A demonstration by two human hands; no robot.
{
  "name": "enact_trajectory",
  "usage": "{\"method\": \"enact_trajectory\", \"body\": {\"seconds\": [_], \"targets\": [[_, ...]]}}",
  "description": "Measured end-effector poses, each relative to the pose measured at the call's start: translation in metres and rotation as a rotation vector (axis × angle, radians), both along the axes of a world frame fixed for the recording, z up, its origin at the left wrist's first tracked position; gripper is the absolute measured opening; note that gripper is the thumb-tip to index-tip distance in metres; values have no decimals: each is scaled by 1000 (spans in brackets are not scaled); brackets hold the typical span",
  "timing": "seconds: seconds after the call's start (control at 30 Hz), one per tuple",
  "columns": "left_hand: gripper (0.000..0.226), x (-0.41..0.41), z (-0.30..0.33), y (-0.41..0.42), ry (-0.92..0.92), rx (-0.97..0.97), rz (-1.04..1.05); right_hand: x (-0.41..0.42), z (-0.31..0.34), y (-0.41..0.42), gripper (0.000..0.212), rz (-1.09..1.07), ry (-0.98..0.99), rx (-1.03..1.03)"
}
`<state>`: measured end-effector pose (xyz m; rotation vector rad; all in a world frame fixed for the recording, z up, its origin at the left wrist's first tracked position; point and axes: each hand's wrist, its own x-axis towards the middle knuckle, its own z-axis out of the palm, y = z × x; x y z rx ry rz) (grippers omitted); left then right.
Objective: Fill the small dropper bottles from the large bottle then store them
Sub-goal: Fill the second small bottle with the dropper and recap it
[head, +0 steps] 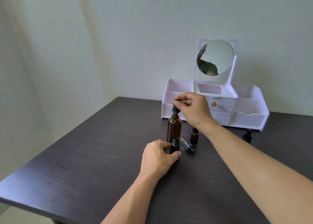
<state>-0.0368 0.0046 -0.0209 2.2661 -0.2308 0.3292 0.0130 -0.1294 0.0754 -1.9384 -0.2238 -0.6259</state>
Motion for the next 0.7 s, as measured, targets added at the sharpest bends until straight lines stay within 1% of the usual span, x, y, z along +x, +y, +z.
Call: {"method": "enact_trajectory", "body": {"seconds": [0.4,0.6,0.7], "targets": [[30,-1,1,0,7,10,-4,2,2,-1,7,-88,-52,-37],[32,1,0,-1,4,9,8,2,4,0,9,-61,-41,-72],[30,0,0,0,8,-1,5,1,11,0,9,-56,-75,-67]]}}
